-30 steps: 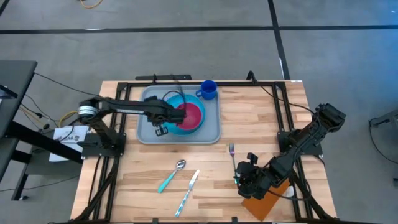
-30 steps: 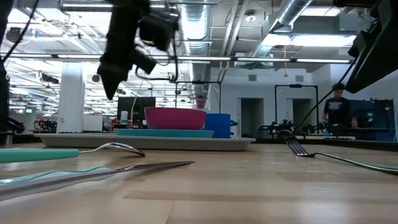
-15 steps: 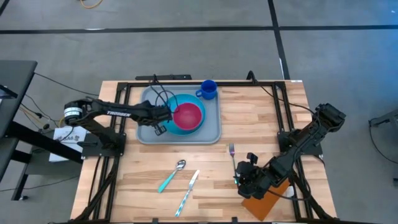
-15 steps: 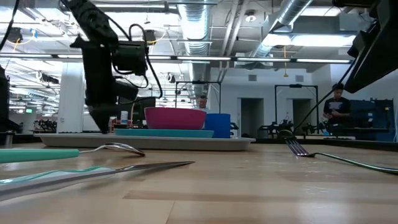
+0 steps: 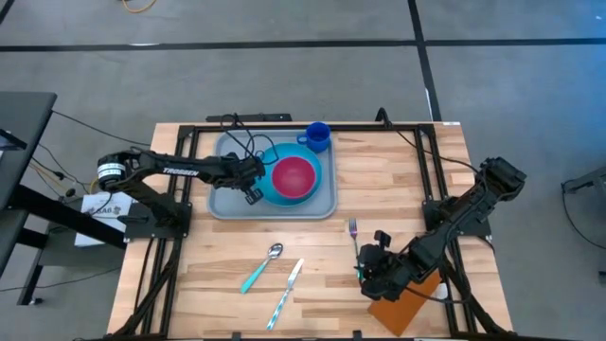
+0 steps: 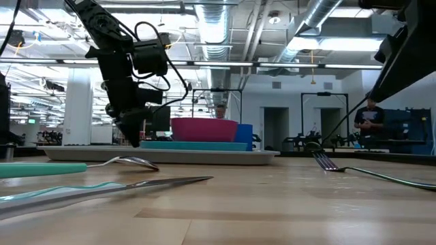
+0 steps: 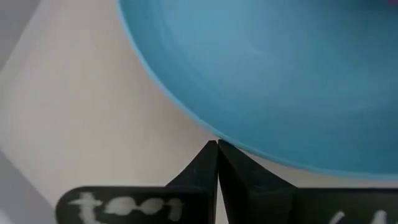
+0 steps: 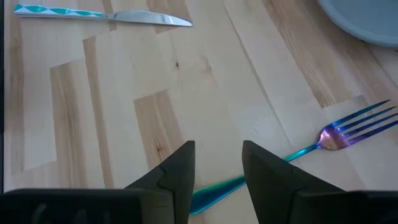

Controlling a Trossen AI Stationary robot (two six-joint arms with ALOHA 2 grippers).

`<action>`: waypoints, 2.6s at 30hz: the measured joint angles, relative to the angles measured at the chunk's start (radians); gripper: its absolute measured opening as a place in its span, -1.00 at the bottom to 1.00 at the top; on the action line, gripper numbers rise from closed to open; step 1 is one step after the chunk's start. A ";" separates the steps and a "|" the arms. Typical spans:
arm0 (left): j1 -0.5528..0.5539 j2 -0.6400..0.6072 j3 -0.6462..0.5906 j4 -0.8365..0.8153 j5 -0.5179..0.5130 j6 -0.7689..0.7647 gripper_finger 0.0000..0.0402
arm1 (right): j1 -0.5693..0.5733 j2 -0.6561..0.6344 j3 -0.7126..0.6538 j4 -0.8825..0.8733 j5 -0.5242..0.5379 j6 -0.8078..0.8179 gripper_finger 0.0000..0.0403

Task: Set up tray
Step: Adjust the light blue plate on the gray tray, then put the brown napkin on the gray tray

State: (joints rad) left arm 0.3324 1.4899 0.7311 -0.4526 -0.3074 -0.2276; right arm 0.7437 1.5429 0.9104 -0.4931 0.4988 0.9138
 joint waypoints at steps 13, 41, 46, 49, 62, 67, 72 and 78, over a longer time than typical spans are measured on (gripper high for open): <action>-0.047 0.000 0.000 0.039 0.048 -0.004 -1.00 | 0.000 0.000 0.000 0.000 0.000 -0.005 -0.38; -0.474 -0.128 0.395 -0.266 -0.276 0.020 -0.98 | 0.079 0.000 0.000 -0.421 -0.683 0.770 -0.38; -0.511 -0.112 0.393 -0.143 -0.020 0.092 -0.87 | 0.130 0.000 0.000 -0.476 -0.672 0.802 -0.36; -0.539 -0.113 0.393 -0.032 0.073 0.180 -0.79 | 0.149 0.000 0.000 -0.467 -0.653 0.758 -0.28; -0.579 -0.078 0.394 0.093 0.090 0.278 -0.37 | 0.148 0.000 -0.019 -0.625 -0.597 0.699 0.22; -0.578 -0.028 0.394 0.098 0.096 0.273 -0.35 | 0.130 0.000 -0.131 -0.466 -0.605 0.591 0.24; -0.574 0.017 0.394 0.115 0.128 0.271 -0.35 | 0.092 -0.011 -0.226 -0.344 -0.666 0.523 0.24; -0.574 0.042 0.393 0.092 0.147 0.264 -0.35 | 0.072 -0.045 -0.266 -0.244 -0.677 0.499 0.23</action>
State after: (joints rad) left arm -0.2421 1.5323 1.1244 -0.3610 -0.1602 0.0368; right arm 0.8157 1.4975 0.6448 -0.7373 -0.1780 1.4132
